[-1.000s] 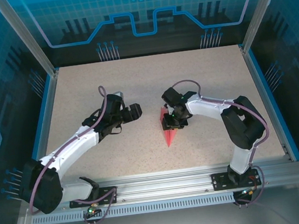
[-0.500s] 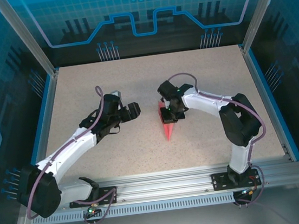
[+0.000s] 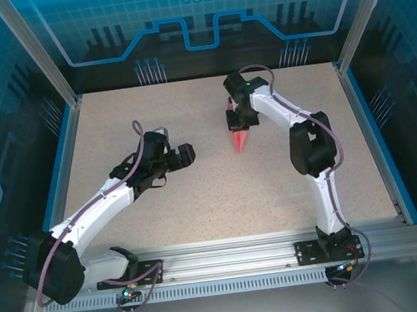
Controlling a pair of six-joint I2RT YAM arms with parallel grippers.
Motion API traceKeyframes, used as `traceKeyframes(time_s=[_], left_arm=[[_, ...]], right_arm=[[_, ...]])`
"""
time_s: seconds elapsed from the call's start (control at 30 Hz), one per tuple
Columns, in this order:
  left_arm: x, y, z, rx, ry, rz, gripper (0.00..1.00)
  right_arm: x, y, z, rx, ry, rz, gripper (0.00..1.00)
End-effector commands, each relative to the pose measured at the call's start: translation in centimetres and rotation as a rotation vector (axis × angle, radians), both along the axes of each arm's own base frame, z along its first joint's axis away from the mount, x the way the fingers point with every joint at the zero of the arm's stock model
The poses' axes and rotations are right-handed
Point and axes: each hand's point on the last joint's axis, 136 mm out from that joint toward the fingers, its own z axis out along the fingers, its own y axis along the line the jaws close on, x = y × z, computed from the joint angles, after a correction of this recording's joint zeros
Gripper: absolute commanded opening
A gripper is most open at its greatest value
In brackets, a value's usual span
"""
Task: Fold a paper plane with a square sheet of paper (fold left side to right side)
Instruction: Place the paper plane at the center of the table.
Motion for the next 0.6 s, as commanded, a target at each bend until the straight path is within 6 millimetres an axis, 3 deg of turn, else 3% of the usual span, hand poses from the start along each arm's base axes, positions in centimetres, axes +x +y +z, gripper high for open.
traceKeyframes(time_s=[0.0,0.33,0.57], left_arm=[[-0.4,0.6,-0.1,0.019,0.002,-0.005,0.95],[-0.4,0.4,-0.3,0.01,0.015,-0.006,0.95],[-0.5,0.3,-0.3,0.005,0.017,-0.01,0.96]], right_arm=[[-0.7,-0.9,-0.9,-0.074,0.07,0.041,0.05],[-0.6,-1.0,-3.9,-0.095,0.147,0.045,0.06],[-0.7,-0.8,-3.6,-0.08,0.149,0.05,0.17]])
